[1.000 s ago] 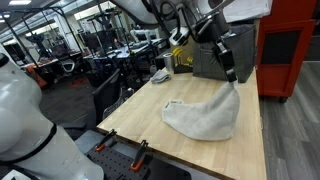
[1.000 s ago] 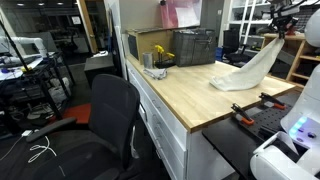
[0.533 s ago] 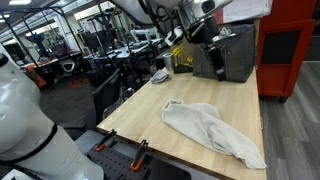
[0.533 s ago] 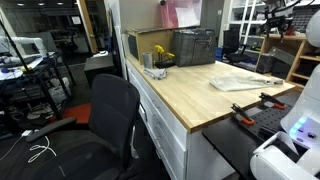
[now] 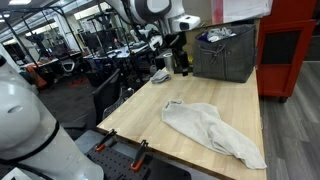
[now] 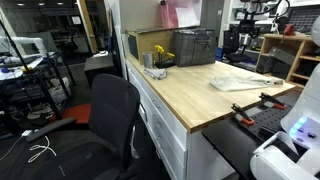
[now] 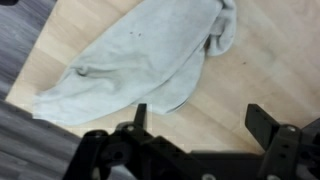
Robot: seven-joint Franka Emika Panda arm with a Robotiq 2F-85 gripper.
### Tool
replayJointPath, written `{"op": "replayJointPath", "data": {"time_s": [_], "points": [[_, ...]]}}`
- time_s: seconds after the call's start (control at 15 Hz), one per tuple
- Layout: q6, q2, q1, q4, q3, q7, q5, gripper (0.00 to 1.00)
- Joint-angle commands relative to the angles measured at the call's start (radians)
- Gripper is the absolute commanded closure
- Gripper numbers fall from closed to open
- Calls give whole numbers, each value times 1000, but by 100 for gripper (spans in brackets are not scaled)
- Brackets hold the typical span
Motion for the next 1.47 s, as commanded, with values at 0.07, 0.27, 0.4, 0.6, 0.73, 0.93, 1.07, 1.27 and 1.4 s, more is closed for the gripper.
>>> {"op": "replayJointPath", "data": {"time_s": [0.07, 0.27, 0.4, 0.6, 0.73, 0.93, 1.07, 1.27, 1.4], "points": [[49, 60, 78, -4, 41, -285, 231, 0], [70, 154, 109, 36, 75, -434, 333, 0], [81, 228, 111, 71, 96, -497, 354, 0], [105, 363, 97, 139, 128, -548, 347, 0], [124, 449, 90, 189, 139, -535, 319, 0], [132, 554, 82, 258, 144, -512, 275, 0], [130, 616, 81, 302, 139, -493, 246, 0], [129, 686, 75, 348, 133, -474, 206, 2], [120, 716, 67, 367, 136, -462, 194, 27]]}}
